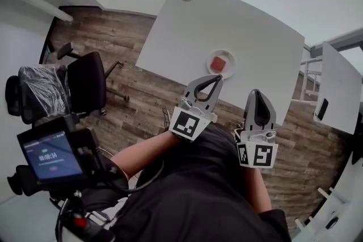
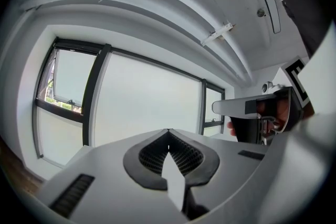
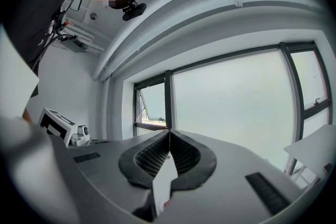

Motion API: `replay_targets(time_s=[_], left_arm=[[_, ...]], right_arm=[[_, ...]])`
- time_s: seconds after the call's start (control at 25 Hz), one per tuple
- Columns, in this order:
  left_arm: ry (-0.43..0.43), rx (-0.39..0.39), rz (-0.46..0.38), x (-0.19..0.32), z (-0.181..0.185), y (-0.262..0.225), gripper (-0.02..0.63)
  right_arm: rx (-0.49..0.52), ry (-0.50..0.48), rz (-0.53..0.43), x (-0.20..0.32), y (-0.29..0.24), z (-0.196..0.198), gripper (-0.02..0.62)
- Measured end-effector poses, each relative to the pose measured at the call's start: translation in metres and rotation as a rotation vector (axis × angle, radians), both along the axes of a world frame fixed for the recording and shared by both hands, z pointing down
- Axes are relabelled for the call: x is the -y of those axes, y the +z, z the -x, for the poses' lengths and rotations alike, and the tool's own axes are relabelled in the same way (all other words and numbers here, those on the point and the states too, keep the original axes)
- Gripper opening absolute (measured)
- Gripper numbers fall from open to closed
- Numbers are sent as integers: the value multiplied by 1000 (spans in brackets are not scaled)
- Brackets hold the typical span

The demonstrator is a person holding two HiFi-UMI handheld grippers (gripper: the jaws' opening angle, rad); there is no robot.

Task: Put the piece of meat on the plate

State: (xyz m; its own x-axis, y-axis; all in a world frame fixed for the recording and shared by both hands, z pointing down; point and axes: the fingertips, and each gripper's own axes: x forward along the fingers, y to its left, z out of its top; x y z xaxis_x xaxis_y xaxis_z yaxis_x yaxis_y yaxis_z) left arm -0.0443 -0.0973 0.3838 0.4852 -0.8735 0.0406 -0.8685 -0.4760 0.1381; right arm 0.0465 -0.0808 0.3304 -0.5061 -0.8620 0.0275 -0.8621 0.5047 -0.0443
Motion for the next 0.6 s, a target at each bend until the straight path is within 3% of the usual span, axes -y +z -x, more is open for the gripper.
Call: replay_targets(time_s=[0.6], left_arm=[[14, -6, -11, 3, -2, -13, 6]], right_arm=[[-38, 22, -4, 1, 4, -5, 6]])
